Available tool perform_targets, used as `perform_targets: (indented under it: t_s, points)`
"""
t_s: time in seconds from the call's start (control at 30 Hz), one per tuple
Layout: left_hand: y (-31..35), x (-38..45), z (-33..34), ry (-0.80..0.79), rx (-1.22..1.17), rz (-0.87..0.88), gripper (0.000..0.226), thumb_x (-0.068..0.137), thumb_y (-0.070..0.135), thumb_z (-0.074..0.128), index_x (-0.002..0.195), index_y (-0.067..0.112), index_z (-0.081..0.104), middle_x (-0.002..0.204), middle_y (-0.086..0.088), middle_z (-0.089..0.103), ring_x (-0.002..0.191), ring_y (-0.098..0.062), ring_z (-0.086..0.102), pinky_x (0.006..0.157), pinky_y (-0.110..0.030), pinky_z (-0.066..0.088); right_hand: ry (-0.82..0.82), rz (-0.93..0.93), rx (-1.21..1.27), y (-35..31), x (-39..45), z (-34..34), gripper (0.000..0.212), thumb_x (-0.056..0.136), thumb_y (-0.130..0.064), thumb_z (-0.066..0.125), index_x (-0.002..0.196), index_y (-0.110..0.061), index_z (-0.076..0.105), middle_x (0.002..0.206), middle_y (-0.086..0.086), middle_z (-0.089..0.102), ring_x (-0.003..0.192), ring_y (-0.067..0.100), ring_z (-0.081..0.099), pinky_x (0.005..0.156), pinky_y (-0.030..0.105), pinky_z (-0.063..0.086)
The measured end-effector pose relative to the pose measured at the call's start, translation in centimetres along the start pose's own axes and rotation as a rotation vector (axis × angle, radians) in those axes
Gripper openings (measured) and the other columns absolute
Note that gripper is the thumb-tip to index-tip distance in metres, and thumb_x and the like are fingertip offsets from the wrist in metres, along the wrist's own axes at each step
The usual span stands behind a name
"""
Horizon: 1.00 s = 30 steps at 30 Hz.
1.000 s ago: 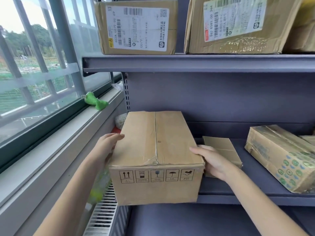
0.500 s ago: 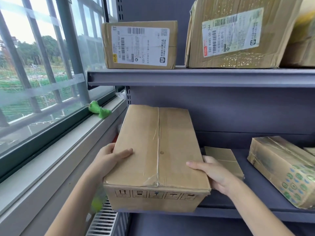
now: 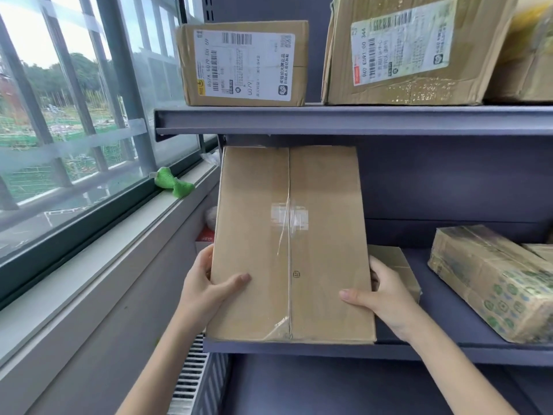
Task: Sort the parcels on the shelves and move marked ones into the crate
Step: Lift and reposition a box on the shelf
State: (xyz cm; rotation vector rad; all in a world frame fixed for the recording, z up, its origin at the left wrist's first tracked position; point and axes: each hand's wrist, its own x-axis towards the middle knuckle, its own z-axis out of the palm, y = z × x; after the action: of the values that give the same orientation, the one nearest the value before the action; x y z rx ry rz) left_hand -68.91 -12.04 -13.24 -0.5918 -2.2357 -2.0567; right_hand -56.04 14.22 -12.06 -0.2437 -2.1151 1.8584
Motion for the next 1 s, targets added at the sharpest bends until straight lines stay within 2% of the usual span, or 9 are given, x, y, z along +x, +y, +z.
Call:
perform_targets:
  t_s: [0.17,0.23,0.37,0.43,0.57,0.67,0.77,0.87,1.0]
  points:
    - [-1.4,-0.5,0.7,0.026,0.177,0.082,0.077,0.039,0.059,0.078,0.105,0.064,0.038,0.099,0.042,0.055,0.091,0.017,0.053,0.070,-0.013,0.044,0.026,-0.043,-0.058,1.7,-0.6,-0.1,0.060,0.066,0.000,0.079,0.110,-0.032,0.053,0.106,-0.011,0.066,0.092,-0.002,0.063,0.068,0.013,0.050]
    - [-1.9,-0.5,0.8,0.026,0.218,0.105,0.079,0.039,0.061,0.075,0.105,0.069,0.033,0.098,0.042,0.056,0.092,0.019,0.052,0.067,-0.007,0.043,0.061,-0.052,-0.074,2.5,-0.7,0.1,0.062,0.067,0.002,0.078,0.110,-0.034,0.051,0.108,-0.014,0.063,0.093,-0.005,0.061,0.069,0.011,0.049]
    - [-3.1,-0.7,1.1,0.001,0.259,0.126,0.086,0.044,0.058,0.080,0.110,0.071,0.025,0.108,0.033,0.054,0.097,0.015,0.052,0.071,-0.013,0.043,0.110,-0.050,-0.196,3.9,-0.6,0.7,0.070,0.069,-0.001,0.077,0.117,-0.037,0.041,0.112,-0.020,0.056,0.103,-0.002,0.053,0.082,0.019,0.044]
    - [-3.8,-0.7,1.2,-0.011,0.272,0.130,0.089,0.050,0.048,0.086,0.110,0.071,0.024,0.108,0.032,0.054,0.096,0.016,0.052,0.068,-0.014,0.043,0.121,-0.031,-0.266,4.5,-0.4,0.9,0.065,0.070,-0.004,0.075,0.107,-0.042,0.038,0.107,-0.024,0.052,0.100,-0.003,0.050,0.075,0.014,0.040]
    - [-4.8,-0.3,1.0,-0.024,0.233,0.062,0.074,0.061,0.034,0.084,0.111,0.056,0.034,0.103,0.028,0.058,0.098,0.004,0.056,0.069,-0.017,0.046,0.105,0.029,-0.304,4.9,0.4,1.0,0.053,0.074,-0.007,0.073,0.095,-0.041,0.038,0.101,-0.020,0.052,0.094,-0.002,0.050,0.069,0.014,0.039]
    - [-3.6,0.9,0.3,-0.052,0.087,0.011,0.065,0.060,0.053,0.079,0.114,0.040,0.047,0.108,0.017,0.063,0.104,-0.008,0.059,0.080,-0.029,0.051,0.056,0.043,-0.127,3.3,0.8,0.3,0.061,0.073,-0.012,0.076,0.119,-0.035,0.042,0.110,-0.021,0.055,0.098,-0.007,0.053,0.069,0.010,0.046]
    - [0.2,2.3,-0.2,-0.102,-0.081,0.100,0.071,0.060,0.056,0.074,0.121,0.030,0.048,0.116,0.006,0.063,0.108,-0.014,0.060,0.083,-0.037,0.051,0.024,-0.054,0.044,0.0,1.3,-0.7,0.076,0.069,-0.029,0.073,0.136,-0.023,0.038,0.126,-0.010,0.057,0.115,0.005,0.054,0.090,0.021,0.045]
    - [5.2,4.3,-0.8,-0.078,-0.168,0.182,0.046,0.070,0.054,0.061,0.110,0.031,0.054,0.102,0.011,0.067,0.091,0.000,0.063,0.071,-0.022,0.050,-0.020,-0.127,0.210,-4.5,2.1,-1.6,0.052,0.072,-0.048,0.054,0.119,-0.027,0.059,0.112,-0.008,0.069,0.104,0.008,0.063,0.084,0.028,0.047]
    - [10.9,7.4,-1.1,-0.064,-0.220,-0.003,0.028,0.081,0.051,0.051,0.086,0.026,0.060,0.065,0.015,0.067,0.059,-0.003,0.060,0.058,-0.025,0.043,-0.034,0.066,0.180,-10.4,4.2,-3.0,0.062,0.070,-0.065,0.051,0.109,-0.018,0.064,0.100,0.004,0.072,0.095,0.021,0.067,0.074,0.035,0.049]
